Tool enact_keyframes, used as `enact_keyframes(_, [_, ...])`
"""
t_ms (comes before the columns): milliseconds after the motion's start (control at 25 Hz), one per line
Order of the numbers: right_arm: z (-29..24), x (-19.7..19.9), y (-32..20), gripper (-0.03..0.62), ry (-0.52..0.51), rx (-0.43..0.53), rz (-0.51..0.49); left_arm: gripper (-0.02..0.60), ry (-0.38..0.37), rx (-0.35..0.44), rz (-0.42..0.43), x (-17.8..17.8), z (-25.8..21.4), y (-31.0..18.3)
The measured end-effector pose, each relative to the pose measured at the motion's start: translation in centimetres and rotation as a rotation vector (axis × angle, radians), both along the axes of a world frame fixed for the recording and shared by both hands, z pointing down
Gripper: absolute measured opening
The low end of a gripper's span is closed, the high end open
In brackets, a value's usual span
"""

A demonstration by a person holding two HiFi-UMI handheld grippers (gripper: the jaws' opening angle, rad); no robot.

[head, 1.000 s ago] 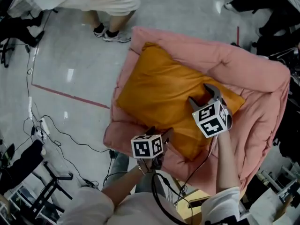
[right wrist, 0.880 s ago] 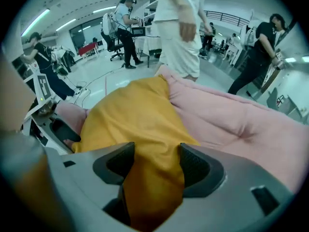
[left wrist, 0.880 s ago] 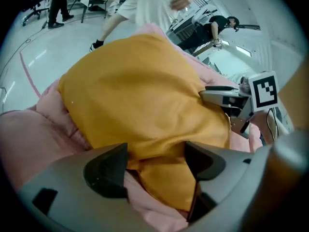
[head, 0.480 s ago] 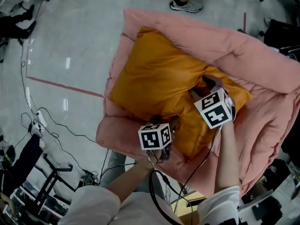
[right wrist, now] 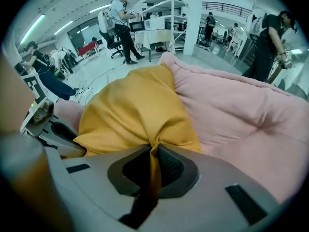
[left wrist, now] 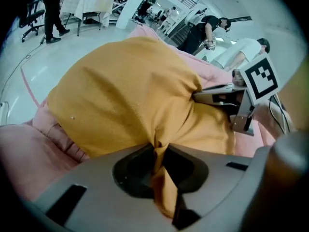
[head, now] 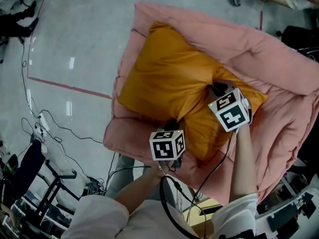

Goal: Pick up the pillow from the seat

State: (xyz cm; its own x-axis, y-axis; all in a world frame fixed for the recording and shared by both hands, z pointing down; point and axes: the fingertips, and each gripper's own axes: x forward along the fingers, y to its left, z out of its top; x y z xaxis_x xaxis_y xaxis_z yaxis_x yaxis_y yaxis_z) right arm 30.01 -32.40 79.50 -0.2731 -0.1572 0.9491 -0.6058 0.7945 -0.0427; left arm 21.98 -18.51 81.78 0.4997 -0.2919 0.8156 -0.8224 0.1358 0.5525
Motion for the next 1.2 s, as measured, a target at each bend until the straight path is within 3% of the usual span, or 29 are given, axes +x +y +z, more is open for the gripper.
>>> enact_keyframes(320, [-2.6, 0.3, 0.1, 0.037, -0.017, 0.025, 0.052, 0.038, 0.008, 0.021, 0.036, -0.2, -2.3, 0.3])
enact_keyframes(1200, [-13.3, -3.5, 0.7, 0.037, -0.040, 0.167, 0.112, 0.040, 0.028, 0.153, 0.009, -4.8, -11.9, 0.6])
